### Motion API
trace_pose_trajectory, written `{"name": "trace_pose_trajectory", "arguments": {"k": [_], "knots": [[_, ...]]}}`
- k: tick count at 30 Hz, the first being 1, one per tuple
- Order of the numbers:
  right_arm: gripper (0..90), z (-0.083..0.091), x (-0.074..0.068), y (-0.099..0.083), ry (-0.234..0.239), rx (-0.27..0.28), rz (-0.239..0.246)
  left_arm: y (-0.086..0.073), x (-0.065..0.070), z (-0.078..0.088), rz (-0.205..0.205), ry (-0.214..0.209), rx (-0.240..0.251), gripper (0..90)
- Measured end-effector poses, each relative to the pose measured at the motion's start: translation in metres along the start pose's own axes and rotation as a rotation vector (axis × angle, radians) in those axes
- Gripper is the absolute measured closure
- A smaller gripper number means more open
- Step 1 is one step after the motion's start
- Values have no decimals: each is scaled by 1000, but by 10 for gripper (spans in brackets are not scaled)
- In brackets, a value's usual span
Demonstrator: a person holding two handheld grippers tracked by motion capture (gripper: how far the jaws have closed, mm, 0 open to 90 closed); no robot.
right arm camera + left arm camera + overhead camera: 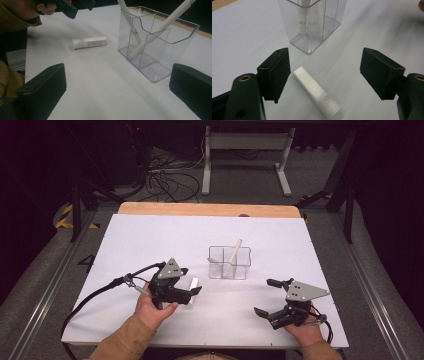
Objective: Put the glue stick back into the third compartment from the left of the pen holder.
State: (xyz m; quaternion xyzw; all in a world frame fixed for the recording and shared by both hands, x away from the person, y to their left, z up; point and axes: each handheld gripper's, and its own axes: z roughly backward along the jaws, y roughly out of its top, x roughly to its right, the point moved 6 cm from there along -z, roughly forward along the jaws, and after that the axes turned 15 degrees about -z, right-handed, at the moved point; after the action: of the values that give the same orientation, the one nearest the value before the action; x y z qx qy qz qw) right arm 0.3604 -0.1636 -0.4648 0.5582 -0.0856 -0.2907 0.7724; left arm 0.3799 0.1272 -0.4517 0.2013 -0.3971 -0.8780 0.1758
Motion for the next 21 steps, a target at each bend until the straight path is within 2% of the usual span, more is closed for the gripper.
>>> {"name": "trace_pose_trajectory", "arguments": {"k": [4, 12, 21], "knots": [[15, 0, 0, 0, -1, 0, 1, -6, 5, -4, -6, -4, -33, 249], [15, 1, 0, 0, 1, 1, 0, -24, 6, -8, 77, -15, -67, 251], [15, 1, 0, 1, 2, 4, 2, -34, 17, -16, 63, -16, -123, 250]]}}
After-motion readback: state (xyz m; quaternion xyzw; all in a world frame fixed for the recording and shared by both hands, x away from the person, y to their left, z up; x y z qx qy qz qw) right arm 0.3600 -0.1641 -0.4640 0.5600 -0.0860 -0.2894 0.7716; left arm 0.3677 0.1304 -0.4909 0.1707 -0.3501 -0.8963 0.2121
